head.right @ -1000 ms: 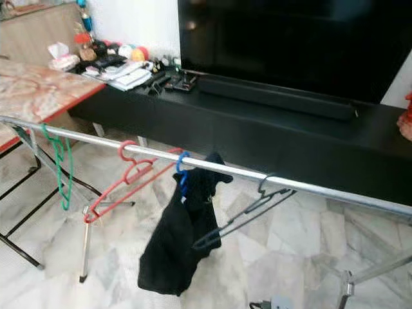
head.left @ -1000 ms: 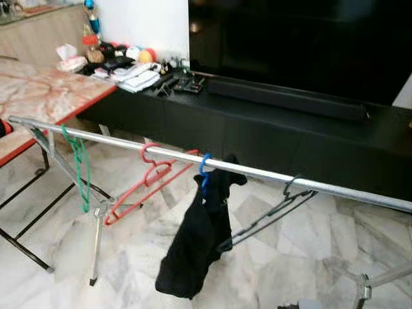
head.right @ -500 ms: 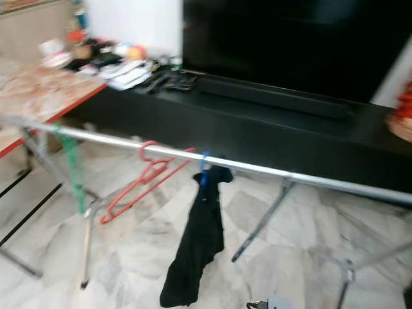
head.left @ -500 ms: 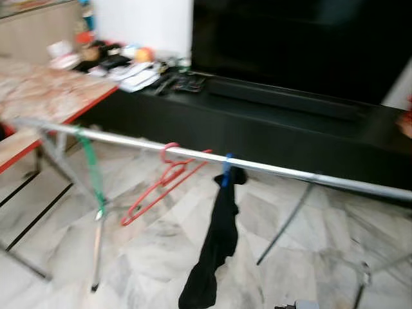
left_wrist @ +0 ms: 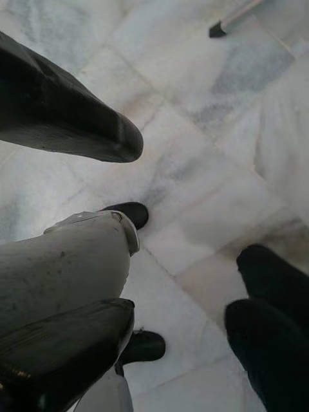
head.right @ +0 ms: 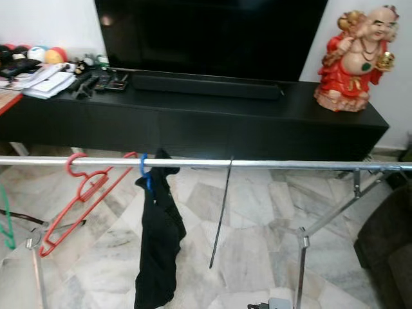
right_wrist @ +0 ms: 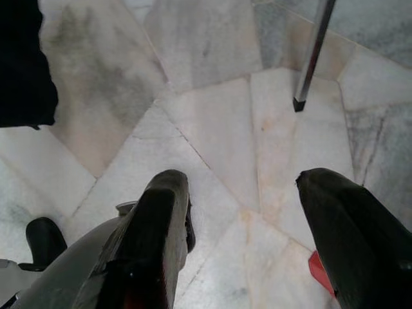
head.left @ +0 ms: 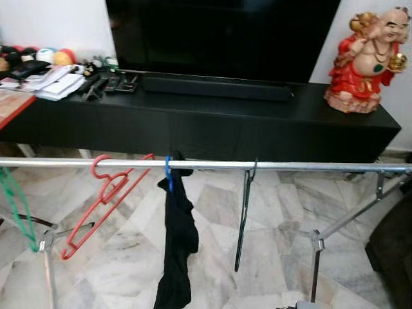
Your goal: Hang hanger
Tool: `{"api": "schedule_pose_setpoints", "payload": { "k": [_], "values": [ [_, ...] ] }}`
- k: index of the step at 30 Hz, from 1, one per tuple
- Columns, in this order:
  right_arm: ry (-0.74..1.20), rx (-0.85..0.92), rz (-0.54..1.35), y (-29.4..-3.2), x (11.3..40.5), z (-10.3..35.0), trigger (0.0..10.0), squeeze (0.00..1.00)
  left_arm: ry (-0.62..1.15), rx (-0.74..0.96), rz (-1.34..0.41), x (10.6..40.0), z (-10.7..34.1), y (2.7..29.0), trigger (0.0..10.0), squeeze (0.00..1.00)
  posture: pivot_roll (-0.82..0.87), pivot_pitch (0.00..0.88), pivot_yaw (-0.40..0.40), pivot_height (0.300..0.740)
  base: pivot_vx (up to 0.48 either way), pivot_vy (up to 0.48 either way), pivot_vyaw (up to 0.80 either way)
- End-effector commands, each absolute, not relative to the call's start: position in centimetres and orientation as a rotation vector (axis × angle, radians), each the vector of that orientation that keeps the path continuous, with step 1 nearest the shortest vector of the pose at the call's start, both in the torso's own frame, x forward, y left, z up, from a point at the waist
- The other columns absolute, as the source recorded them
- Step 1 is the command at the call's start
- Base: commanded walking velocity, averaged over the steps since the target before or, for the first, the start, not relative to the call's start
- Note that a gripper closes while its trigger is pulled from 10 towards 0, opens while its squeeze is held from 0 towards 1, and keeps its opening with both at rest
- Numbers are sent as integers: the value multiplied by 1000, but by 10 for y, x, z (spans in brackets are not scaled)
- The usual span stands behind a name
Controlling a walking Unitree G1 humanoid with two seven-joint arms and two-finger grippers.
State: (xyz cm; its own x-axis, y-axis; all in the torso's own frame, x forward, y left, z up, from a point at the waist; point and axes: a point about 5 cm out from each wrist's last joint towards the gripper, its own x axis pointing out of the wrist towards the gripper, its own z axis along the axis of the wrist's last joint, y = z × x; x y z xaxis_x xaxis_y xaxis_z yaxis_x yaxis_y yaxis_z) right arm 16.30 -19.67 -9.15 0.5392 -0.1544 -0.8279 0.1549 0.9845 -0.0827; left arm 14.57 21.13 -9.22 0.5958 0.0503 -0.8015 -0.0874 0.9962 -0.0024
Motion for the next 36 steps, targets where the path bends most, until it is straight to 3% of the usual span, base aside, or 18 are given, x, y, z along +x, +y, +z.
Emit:
{"api": "schedule_pose_setpoints", "payload": {
  "k": [1, 8, 36],
  "values": [
    [1004, 14, -200, -198, 158, -94, 10000, 0, 956, -16, 51, 140, -95, 212, 10000, 0, 50, 56, -15, 740, 0, 0, -788],
    [1006, 20, -203, -197, 157, -94, 10000, 0, 959, 23, 25, 140, -94, 212, 10000, 0, 48, 67, -14, 740, 0, -206, -788],
    [1003, 29, -191, -196, 158, -94, 10000, 0, 946, -22, 52, 139, -95, 208, 10000, 0, 53, 87, -19, 740, 0, 0, -783]
  ]
}}
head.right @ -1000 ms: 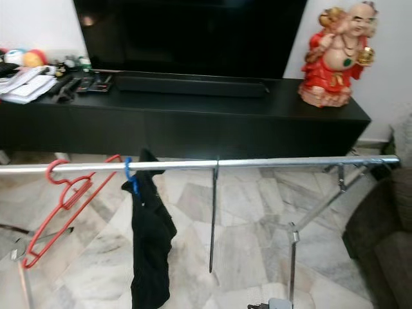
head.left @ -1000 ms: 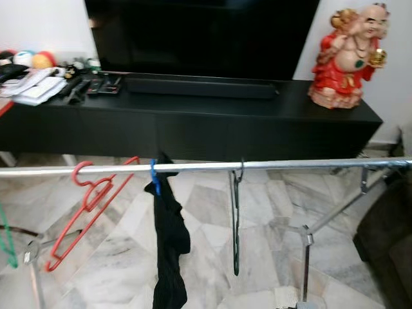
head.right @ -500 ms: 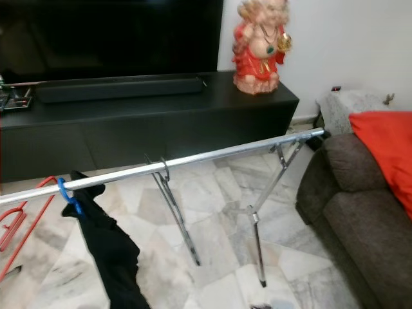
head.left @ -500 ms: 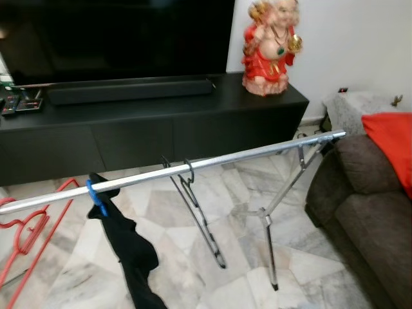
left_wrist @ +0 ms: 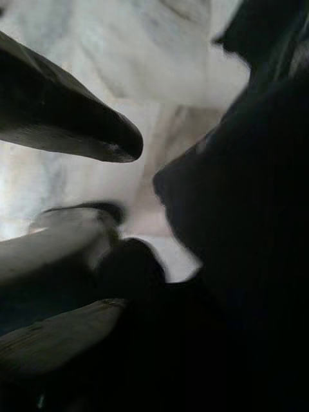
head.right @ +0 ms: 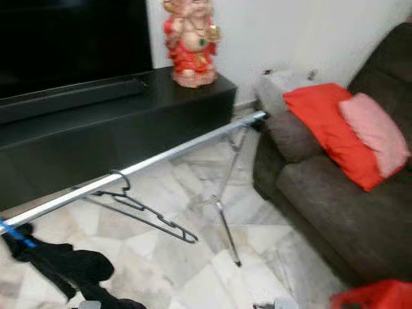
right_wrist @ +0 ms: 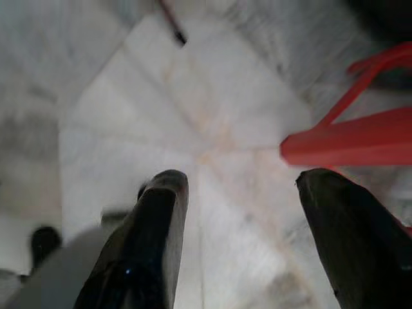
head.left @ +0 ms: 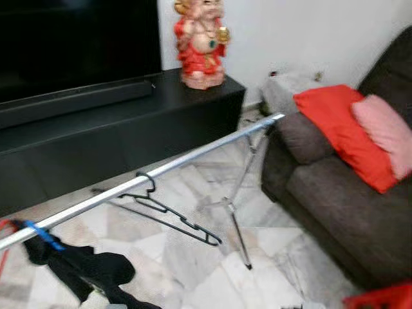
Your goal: Hang hanger
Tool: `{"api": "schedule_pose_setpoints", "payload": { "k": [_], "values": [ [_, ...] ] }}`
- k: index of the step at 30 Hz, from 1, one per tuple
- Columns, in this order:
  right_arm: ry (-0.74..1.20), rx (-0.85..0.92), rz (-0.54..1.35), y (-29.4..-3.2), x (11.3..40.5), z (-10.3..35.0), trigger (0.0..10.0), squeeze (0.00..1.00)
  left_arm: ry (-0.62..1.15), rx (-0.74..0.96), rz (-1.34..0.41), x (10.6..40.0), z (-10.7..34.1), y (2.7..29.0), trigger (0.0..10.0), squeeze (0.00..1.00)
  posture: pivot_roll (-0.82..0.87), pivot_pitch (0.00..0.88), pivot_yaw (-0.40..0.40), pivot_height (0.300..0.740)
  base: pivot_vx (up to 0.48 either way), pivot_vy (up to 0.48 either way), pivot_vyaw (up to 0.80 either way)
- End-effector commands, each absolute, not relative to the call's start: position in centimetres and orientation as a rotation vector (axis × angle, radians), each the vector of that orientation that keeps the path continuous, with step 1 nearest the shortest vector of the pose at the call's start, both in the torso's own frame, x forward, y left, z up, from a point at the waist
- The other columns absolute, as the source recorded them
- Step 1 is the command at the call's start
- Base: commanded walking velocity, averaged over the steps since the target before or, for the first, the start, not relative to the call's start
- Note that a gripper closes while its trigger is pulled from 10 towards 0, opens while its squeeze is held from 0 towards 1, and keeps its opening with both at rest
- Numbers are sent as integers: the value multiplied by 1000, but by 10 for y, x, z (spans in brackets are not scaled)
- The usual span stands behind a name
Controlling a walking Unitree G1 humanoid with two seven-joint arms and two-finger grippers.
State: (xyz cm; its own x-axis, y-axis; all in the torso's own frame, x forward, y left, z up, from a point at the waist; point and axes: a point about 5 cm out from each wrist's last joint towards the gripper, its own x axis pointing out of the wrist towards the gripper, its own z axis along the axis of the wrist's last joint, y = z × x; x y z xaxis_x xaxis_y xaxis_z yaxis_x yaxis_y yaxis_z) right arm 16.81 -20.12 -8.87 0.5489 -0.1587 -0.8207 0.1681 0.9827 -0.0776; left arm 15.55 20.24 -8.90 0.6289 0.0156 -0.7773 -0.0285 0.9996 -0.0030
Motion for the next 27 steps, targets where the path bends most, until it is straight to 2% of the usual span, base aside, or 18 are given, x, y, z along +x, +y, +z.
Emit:
{"api": "schedule_pose_setpoints", "payload": {
  "k": [1, 24, 27],
  "values": [
    [1003, 29, -191, -196, 158, -94, 10000, 0, 946, -22, 52, 139, -95, 208, 10000, 0, 53, 87, -19, 740, 0, 0, -781],
    [994, 36, -190, -196, 158, -93, 10000, 0, 959, -17, 47, 137, -96, 209, 10000, 0, 54, 86, -20, 740, 0, 0, -781],
    [975, 32, -188, -196, 160, -93, 10000, 0, 965, -2, 36, 137, -96, 209, 10000, 0, 55, 87, -21, 740, 0, 0, 0]
  ]
}}
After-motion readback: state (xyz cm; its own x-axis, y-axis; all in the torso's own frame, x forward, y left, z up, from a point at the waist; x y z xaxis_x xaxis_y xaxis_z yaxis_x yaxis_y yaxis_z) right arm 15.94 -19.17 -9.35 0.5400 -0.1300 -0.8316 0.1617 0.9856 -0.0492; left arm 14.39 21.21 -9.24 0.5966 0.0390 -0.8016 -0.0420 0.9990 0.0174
